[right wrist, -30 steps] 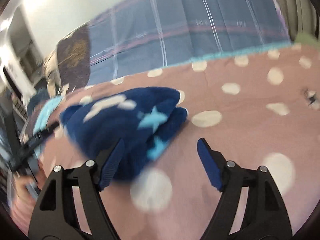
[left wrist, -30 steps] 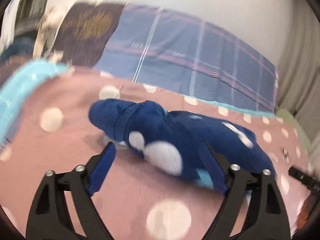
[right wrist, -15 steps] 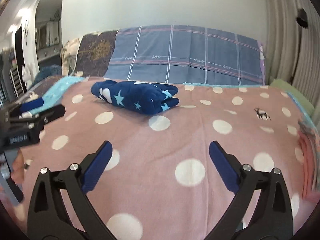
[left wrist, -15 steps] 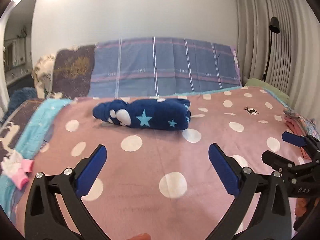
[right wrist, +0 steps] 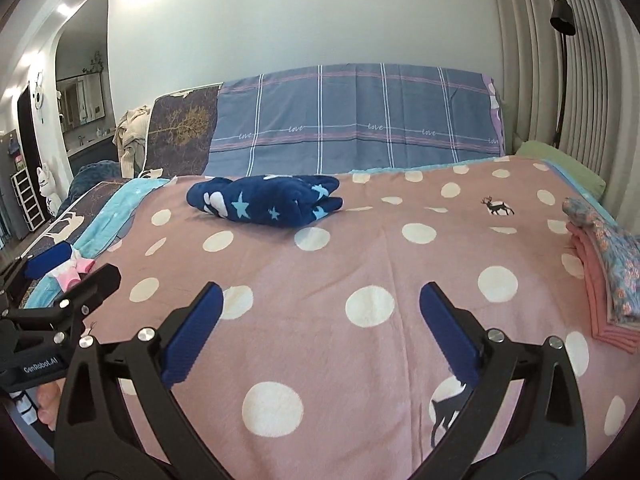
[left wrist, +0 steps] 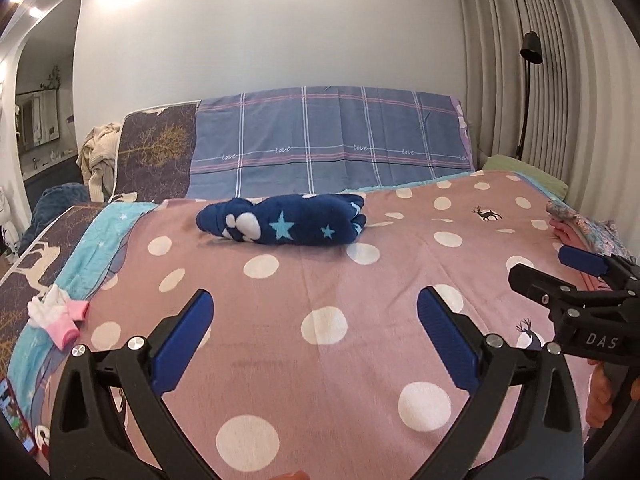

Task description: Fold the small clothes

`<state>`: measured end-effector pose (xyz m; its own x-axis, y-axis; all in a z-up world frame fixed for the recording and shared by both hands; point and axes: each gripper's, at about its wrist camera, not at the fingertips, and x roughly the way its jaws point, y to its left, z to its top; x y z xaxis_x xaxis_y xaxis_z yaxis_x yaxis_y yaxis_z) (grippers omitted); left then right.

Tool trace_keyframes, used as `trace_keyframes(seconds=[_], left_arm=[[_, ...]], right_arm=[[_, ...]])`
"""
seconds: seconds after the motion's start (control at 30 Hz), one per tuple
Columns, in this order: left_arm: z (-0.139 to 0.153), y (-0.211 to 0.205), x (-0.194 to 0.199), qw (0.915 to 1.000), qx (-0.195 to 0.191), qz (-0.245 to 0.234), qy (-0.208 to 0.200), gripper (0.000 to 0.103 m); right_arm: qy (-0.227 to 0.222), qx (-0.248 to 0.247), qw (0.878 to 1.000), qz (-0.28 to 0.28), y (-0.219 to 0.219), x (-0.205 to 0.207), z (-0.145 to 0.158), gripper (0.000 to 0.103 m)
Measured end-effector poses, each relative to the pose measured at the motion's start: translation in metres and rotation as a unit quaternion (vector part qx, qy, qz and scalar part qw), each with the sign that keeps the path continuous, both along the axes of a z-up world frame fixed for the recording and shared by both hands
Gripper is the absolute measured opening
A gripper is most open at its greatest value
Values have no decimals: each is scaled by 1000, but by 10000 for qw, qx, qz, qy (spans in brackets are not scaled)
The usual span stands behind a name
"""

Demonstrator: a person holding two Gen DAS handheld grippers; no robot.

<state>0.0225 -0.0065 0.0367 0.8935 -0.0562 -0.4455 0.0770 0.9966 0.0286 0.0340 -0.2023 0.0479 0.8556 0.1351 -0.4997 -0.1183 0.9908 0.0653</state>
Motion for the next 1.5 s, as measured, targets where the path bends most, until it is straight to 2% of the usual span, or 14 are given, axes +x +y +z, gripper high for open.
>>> trace_keyframes(seconds=[0.23, 0.67, 0.83, 1.5], left_arm=[[-8, -2, -2, 9998, 179, 69, 77, 102], [-14, -4, 2, 9994, 192, 174, 243, 102], [-18, -2, 3, 9985, 267, 385, 271, 102], [-21, -7, 2, 9979, 381, 391, 357, 102]], right_arm=[[26, -44, 10000, -32, 4, -8, -5, 100], [176, -85, 9998, -41, 5, -3, -14, 100], [144, -140, 9998, -73, 7, -2, -14, 100], [239, -179, 9995, -112, 8, -2, -19, 100]])
